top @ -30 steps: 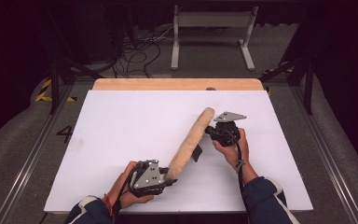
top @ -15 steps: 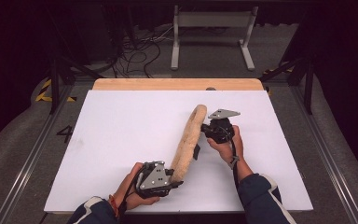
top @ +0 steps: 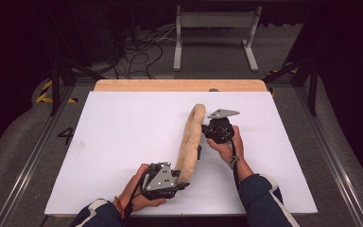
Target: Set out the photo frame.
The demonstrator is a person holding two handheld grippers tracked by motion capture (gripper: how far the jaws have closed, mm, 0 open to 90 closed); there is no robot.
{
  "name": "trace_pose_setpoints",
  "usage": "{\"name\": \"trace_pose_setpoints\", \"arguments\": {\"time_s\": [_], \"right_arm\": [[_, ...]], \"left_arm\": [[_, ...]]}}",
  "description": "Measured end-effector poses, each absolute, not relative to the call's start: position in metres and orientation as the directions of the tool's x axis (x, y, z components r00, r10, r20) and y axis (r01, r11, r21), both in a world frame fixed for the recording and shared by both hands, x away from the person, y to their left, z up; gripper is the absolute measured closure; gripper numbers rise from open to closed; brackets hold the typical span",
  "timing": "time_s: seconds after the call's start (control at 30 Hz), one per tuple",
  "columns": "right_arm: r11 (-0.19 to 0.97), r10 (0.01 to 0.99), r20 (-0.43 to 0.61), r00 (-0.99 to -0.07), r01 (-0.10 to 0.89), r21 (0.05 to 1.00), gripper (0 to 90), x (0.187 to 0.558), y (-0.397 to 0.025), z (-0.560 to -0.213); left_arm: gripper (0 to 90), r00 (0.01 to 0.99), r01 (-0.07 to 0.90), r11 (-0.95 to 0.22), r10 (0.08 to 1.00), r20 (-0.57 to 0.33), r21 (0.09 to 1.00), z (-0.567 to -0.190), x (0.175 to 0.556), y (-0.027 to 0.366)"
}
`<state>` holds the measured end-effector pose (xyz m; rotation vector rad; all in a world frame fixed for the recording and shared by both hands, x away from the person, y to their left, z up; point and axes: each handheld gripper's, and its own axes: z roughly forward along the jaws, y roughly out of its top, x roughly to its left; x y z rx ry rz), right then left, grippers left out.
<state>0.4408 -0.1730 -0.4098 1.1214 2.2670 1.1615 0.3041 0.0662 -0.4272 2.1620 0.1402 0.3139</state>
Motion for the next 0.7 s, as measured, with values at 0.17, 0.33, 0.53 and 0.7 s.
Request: {"name": "trace_pose_setpoints", "arguments": {"time_s": [0.17, 0.33, 0.53, 0.7], "right_arm": [[0.346, 0.782, 0.045, -0.622, 0.493, 0.798, 90.0, 0.439, -0.171, -0.409], [0.35, 0.782, 0.048, -0.621, 0.502, 0.791, 90.0, 0.437, -0.167, -0.407], [0.348, 0.772, 0.059, -0.633, 0.499, 0.793, 90.0, 0.438, -0.165, -0.407], [0.35, 0.768, 0.06, -0.638, 0.496, 0.795, 90.0, 0.438, -0.166, -0.407]], "left_arm": [[61.7, 0.961, -0.009, -0.575, 0.221, 0.166, 0.818, -0.427, 0.304, 0.064], [61.3, 0.961, -0.021, -0.577, 0.213, 0.175, 0.816, -0.427, 0.305, 0.061], [61.0, 0.963, -0.014, -0.571, 0.213, 0.164, 0.821, -0.426, 0.305, 0.054], [60.7, 0.963, -0.024, -0.57, 0.206, 0.172, 0.821, -0.426, 0.306, 0.054]]}}
